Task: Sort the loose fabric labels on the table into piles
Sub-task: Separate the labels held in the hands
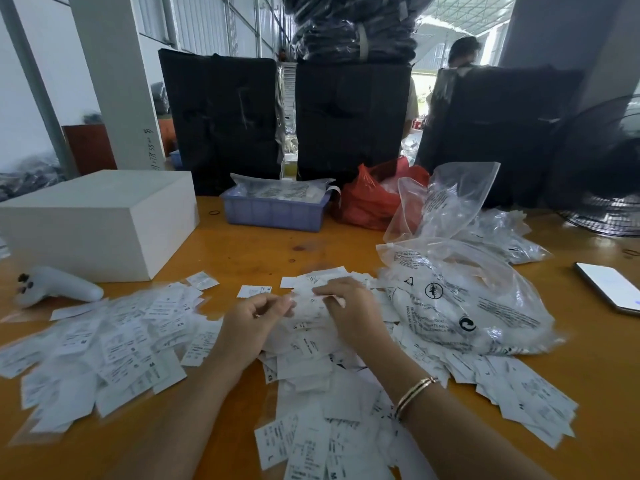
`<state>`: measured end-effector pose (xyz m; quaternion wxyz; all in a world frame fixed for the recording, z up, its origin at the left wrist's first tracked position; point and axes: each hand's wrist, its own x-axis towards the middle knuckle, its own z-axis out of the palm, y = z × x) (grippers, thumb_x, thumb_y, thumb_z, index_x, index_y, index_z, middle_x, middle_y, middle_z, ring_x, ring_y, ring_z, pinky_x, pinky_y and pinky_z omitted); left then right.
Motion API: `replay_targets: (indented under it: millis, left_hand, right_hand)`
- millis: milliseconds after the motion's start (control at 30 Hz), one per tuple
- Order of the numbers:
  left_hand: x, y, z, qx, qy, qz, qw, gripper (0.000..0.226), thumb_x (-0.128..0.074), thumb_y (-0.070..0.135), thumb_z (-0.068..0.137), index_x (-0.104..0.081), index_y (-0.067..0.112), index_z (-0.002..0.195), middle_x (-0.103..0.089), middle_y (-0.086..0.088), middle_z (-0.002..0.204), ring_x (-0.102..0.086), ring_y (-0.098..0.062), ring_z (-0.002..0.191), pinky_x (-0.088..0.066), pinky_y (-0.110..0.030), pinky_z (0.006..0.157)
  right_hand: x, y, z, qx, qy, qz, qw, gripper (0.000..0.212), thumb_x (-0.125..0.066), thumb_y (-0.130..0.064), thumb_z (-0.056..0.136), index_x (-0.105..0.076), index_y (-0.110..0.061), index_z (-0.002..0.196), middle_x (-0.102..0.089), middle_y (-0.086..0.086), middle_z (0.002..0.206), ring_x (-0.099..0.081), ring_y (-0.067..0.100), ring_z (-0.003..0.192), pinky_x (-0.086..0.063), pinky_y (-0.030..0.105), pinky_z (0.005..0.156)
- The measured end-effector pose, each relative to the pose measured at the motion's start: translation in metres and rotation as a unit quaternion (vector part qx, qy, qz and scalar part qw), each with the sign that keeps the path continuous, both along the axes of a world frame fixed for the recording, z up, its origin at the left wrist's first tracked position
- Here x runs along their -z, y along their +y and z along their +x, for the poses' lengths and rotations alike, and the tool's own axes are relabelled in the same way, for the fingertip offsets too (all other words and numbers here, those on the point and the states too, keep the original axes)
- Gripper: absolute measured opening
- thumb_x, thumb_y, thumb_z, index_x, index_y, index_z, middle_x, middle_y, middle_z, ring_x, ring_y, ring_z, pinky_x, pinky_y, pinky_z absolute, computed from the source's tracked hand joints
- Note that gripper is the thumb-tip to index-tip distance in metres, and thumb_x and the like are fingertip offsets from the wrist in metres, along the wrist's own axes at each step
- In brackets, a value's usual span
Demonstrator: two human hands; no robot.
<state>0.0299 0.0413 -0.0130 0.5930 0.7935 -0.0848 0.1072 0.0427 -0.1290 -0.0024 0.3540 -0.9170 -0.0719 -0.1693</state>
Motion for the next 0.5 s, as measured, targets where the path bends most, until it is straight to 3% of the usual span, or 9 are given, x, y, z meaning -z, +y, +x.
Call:
replay_targets:
  millis: [100, 200, 333, 400, 500]
  left_hand:
    - [-0.003, -0.006, -0.003, 0.021, 0.001, -0.044, 0.999, 0.014, -0.059, 0.026, 0.091, -0.07, 0.034, 0.091, -0.073, 0.017, 0.08, -0.063, 0.009, 0.078, -0.041, 0.002, 0.06]
    - [-0.004, -0.014, -0.007, 0.039, 0.019, -0.057, 0.997, 0.013, -0.061, 0.022, 0.089, -0.071, 0.031, 0.089, -0.074, 0.014, 0.08, -0.065, 0.005, 0.078, -0.042, 0.0, 0.061]
    - [-0.004, -0.021, -0.011, 0.054, 0.041, -0.082, 0.994, 0.008, -0.068, 0.019, 0.083, -0.071, 0.026, 0.085, -0.074, 0.012, 0.079, -0.067, 0.003, 0.076, -0.044, -0.002, 0.059]
    - [-0.003, -0.022, -0.012, 0.051, 0.045, -0.096, 0.993, 0.009, -0.072, 0.018, 0.079, -0.071, 0.025, 0.085, -0.074, 0.013, 0.08, -0.067, 0.003, 0.076, -0.046, -0.005, 0.059]
    - [-0.002, -0.023, -0.011, 0.046, 0.044, -0.103, 0.993, 0.013, -0.076, 0.016, 0.076, -0.072, 0.024, 0.086, -0.073, 0.013, 0.082, -0.066, 0.001, 0.078, -0.048, -0.007, 0.06]
  right_hand:
    - [0.001, -0.007, -0.019, 0.028, 0.002, 0.263, 0.964, 0.045, -0.052, 0.0, 0.09, -0.073, -0.039, 0.084, -0.059, -0.016, 0.108, -0.056, 0.009, 0.1, -0.046, 0.016, 0.083]
    - [0.003, -0.013, -0.033, -0.017, 0.043, 0.417, 0.908, 0.055, -0.043, 0.006, 0.092, -0.076, -0.034, 0.074, -0.071, -0.012, 0.082, -0.068, 0.015, 0.081, -0.056, 0.027, 0.073]
    - [0.004, -0.015, -0.039, -0.079, 0.055, 0.533, 0.841, 0.046, -0.045, 0.004, 0.092, -0.078, -0.026, 0.083, -0.073, -0.006, 0.092, -0.067, 0.007, 0.08, -0.05, 0.017, 0.066]
    - [0.006, -0.012, -0.038, -0.081, 0.056, 0.547, 0.831, 0.037, -0.052, -0.004, 0.092, -0.078, -0.031, 0.088, -0.073, -0.011, 0.097, -0.064, 0.002, 0.08, -0.048, 0.018, 0.069]
    - [0.009, -0.007, -0.035, -0.067, 0.047, 0.558, 0.825, 0.035, -0.063, -0.003, 0.086, -0.074, -0.034, 0.098, -0.064, -0.011, 0.072, -0.057, 0.006, 0.071, -0.048, 0.021, 0.073]
